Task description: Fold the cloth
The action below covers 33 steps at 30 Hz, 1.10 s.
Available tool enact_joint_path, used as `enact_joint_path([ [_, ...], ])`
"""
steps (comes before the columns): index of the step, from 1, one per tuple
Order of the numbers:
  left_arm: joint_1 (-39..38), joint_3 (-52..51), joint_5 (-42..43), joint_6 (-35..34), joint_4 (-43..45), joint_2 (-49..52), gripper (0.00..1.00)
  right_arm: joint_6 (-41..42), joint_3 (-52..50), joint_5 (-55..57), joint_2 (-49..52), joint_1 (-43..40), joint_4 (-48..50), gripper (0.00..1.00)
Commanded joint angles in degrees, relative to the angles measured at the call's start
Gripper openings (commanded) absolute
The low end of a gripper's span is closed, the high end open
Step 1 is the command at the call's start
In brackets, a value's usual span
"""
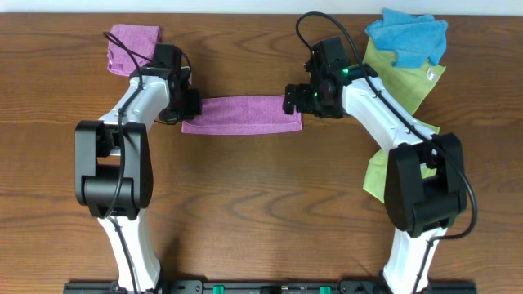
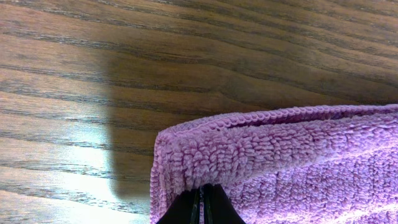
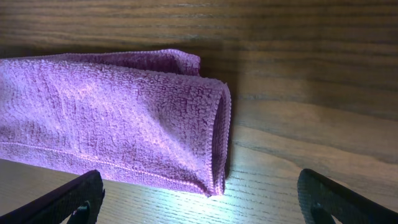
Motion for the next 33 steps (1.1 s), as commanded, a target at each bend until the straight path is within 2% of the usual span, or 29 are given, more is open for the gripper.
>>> enact_joint_path([
  [1,-0.1,-0.6,-0.2,0.9,-0.2,1.2,0.06,-0.2,0.5,-0.3,0.0,0.0,0.0,0.99],
  [9,-0.1,-0.6,0.3,0.8,-0.4,2.9,0.05,-3.2,-0.7,-5.5,2.9,-0.2,1.4,0.98],
  [13,-0.1,-0.6,0.2,0.8,-0.8,2.9,0.06,-4.3,-0.7,-9.8,5.3,-0.9,1.9,0.87],
  [16,-0.1,-0.6,0.2,0.8,-0.8,2.9,0.06,-5.8,-0.7,-10.3,5.7,-1.8,1.7,0.86],
  [22,-0.1,-0.6,0.2,0.8,-0.8,2.9,0.06,-9.3,-1.2,-18.3,6.4,-7.1,0.9,0.88],
  [25,-0.1,-0.6,0.2,0.8,-0.7,2.9,0.06,-12.5,-1.6,-28.6,8.2,-10.0,1.2,0.87],
  [29,-0.1,-0.6,0.2,0.8,-0.7,2.9,0.06,-13.9,-1.7,-34.1,11.1,-10.6,1.1,0.90],
  [33,-0.1,-0.6,0.2,0.8,-0.5,2.9,0.06,-14.1,-1.7,-37.4,14.3,-9.7,2.1,0.89],
])
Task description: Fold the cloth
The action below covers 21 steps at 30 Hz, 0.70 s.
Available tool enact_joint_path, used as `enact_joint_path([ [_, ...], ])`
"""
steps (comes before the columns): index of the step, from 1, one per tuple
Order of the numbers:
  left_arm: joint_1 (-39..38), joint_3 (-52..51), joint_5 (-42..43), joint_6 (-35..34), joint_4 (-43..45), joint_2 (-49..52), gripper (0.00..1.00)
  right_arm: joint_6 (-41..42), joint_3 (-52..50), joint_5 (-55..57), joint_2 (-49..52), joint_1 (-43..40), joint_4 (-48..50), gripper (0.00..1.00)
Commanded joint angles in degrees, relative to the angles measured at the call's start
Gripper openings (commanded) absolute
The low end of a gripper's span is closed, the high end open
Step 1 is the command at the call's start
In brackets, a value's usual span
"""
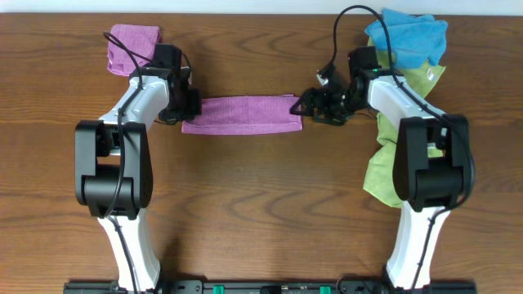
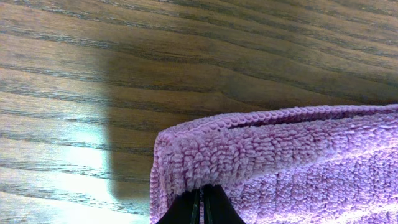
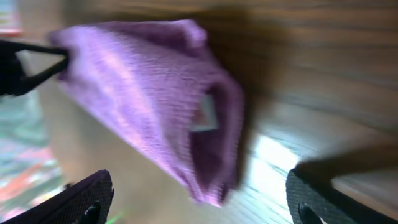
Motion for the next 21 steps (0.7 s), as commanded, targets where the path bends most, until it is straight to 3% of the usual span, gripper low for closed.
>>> enact_joint_path([
  [1,-0.1,-0.6,0.0,0.8,-0.4,2.7,0.06,-1.9,-0.9,-3.2,5.0,1.5,0.1,0.88],
  [7,-0.1,-0.6,0.0,0.8,-0.4,2.7,0.06,0.5,-0.9,1.3,6.8,1.9,1.8,0.77],
  [13,-0.1,-0.6,0.0,0.8,-0.4,2.7,0.06,3.2,-0.9,10.4,6.8,1.9,3.6,0.74],
  [21,-0.1,-0.6,0.0,0.8,-0.4,2.7,0.06,5.2,-0.9,10.6,6.8,3.1,6.6,0.68],
])
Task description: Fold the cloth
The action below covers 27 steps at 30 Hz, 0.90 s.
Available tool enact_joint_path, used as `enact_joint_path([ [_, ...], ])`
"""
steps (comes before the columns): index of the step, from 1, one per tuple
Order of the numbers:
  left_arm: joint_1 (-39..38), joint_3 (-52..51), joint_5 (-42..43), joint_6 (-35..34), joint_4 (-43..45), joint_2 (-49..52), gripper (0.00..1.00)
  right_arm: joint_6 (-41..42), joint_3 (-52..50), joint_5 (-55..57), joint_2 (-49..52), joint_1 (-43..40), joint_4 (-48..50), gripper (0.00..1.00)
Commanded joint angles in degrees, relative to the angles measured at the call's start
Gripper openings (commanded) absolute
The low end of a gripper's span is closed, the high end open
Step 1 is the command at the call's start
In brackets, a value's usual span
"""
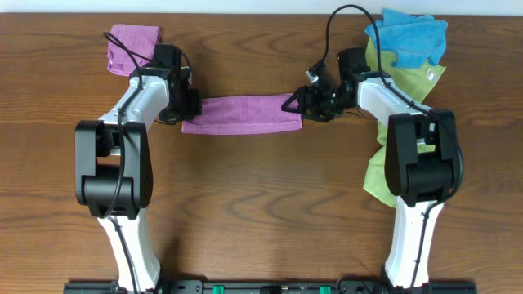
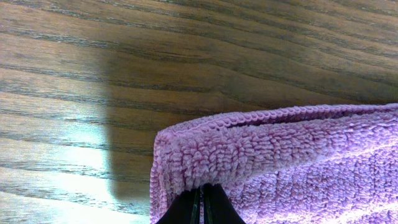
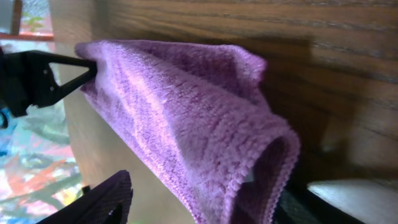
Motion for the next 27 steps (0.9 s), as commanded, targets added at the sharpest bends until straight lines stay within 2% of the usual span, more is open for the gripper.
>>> enact_joint_path([
  [1,-0.1,-0.6,0.0,0.8,-0.4,2.7,0.05,0.4,-1.7,12.6,3.9,1.4,-1.0,0.68],
  [6,-0.1,-0.6,0.0,0.8,-0.4,2.7,0.06,0.3,-1.7,15.8,3.9,1.7,-3.6,0.67],
  [9,-0.1,-0.6,0.0,0.8,-0.4,2.7,0.06,0.4,-1.7,16.8,3.9,1.7,-3.3,0.59],
  [10,-0.1,-0.6,0.0,0.8,-0.4,2.7,0.05,0.4,-1.7,17.0,3.9,1.7,-3.3,0.54],
  [12,-0.1,-0.6,0.0,0.8,-0.4,2.7,0.06,0.4,-1.7,17.1,3.9,1.7,-3.3,0.36],
  [15,-0.1,-0.6,0.0,0.8,-0.4,2.7,0.06,0.5,-1.7,17.4,3.9,1.7,-3.1,0.03],
  [27,-0.1,-0.6,0.0,-0.9,-0.2,2.7,0.06,3.0,2.8,16.7,0.6,2.2,-5.6,0.02],
])
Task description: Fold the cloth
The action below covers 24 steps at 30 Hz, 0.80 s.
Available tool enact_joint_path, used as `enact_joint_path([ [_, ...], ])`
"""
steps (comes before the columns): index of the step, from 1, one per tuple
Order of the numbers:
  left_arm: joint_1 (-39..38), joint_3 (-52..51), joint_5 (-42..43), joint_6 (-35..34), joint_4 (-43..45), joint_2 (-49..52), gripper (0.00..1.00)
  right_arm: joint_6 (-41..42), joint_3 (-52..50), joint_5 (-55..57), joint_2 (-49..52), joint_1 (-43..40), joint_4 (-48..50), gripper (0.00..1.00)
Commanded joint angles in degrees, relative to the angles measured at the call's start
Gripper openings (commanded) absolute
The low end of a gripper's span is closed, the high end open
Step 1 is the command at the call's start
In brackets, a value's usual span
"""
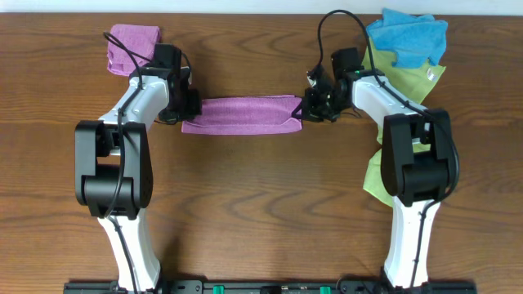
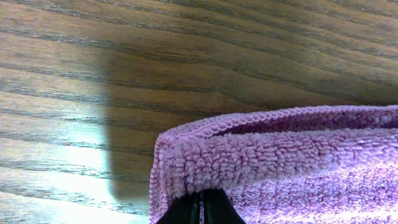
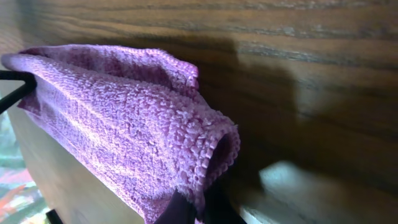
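A purple cloth (image 1: 242,114), folded into a long strip, lies across the middle of the wooden table. My left gripper (image 1: 185,109) is shut on its left end; the left wrist view shows the cloth's hemmed corner (image 2: 205,146) pinched by the closed gripper (image 2: 202,205). At the strip's right end my right gripper (image 1: 307,106) is shut on the cloth. The right wrist view shows that end's rolled edge (image 3: 211,146) clamped by the gripper (image 3: 194,208).
Another purple cloth (image 1: 132,42), folded, lies at the back left. A blue cloth (image 1: 409,37) lies on a green cloth (image 1: 400,82) at the back right; more green cloth (image 1: 376,175) trails down beside the right arm. Table top (image 1: 261,204) is brown wood.
My right gripper was open beside the strip's right end; now it is shut on that end. The left gripper still holds the left end, unmoved.
My left gripper stayed shut on the cloth's left end throughout. The right gripper was open facing the right end, then stood turned and further right, then open at the end's edge, and now is clamped on it.
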Motion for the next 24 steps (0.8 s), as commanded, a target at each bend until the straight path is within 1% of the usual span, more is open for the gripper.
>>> enact_joint_path([
  [1,-0.2,-0.6,-0.2,-0.5,-0.2,2.7,0.06,0.8,1.3,5.8,-0.4,0.9,-1.3,0.02],
  [6,-0.2,-0.6,-0.1,-1.7,-0.1,2.7,0.06,0.8,2.7,6.2,-5.2,3.7,-1.4,0.02],
  [9,-0.2,-0.6,1.0,-3.3,-0.1,2.7,0.06,0.8,3.8,9.1,-6.7,7.0,-1.3,0.02],
  [16,-0.3,-0.6,2.0,-3.8,0.0,2.7,0.06,0.8,8.9,14.0,-6.9,12.6,-1.4,0.02],
  [24,-0.3,-0.6,2.0,-3.8,0.2,2.7,0.06,1.2,10.4,14.2,-6.9,17.6,-0.8,0.02],
])
